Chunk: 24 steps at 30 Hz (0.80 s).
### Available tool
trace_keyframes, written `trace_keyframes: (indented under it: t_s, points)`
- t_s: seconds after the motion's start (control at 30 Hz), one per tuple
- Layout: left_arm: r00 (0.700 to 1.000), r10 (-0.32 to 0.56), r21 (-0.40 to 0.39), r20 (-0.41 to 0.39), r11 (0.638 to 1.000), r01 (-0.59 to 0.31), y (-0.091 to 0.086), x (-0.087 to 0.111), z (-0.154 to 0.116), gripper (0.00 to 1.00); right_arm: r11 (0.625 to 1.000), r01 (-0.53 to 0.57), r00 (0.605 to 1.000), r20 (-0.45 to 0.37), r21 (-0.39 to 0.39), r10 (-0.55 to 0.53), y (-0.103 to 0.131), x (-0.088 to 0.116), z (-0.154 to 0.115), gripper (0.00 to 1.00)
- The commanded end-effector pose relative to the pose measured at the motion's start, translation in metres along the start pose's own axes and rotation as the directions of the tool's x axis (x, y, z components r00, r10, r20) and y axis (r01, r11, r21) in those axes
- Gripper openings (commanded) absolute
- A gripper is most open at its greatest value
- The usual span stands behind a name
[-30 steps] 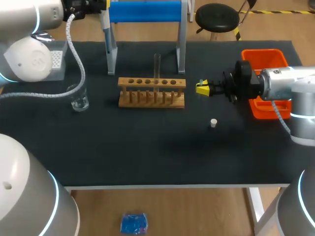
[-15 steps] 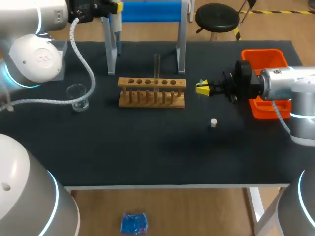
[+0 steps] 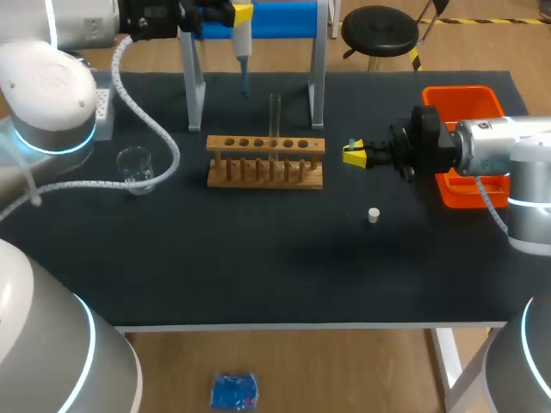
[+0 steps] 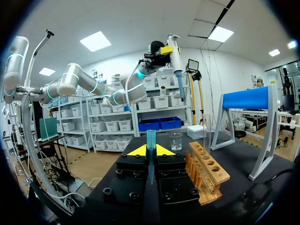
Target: Invert the test tube, pick up the pipette, mount the tip to pipette, aspirate from beaker and dispense into the tube, eject the tip, return the pipette, and cap with the stopper.
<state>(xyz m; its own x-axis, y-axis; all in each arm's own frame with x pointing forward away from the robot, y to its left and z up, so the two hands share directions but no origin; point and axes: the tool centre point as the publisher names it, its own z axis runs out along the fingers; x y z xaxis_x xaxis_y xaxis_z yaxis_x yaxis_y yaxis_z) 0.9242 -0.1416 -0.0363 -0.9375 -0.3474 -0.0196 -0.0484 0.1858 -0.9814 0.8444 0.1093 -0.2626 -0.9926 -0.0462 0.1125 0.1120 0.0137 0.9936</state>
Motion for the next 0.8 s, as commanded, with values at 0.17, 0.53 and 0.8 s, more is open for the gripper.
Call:
trace_keyframes:
  t_s: [0.17,0.53,0.8]
  points:
    - [0.947,0.041,0.024,-0.319,0.999,-0.035,0.008,0.032,0.0,0.0,1.0,0.001,1.0,0.002,0.001,-0.001,0.0,0.0,0.0,0.0]
    - [0.931,0.035,-0.006,-0.363,0.999,-0.04,0.011,0.05,0.003,0.0,1.0,0.001,1.0,0.002,0.001,-0.001,0.0,0.0,0.0,0.0]
    - [0.931,0.035,-0.006,-0.363,0.999,-0.04,0.011,0.05,0.003,0.0,1.0,0.001,1.0,0.002,0.001,-0.001,0.0,0.0,0.0,0.0]
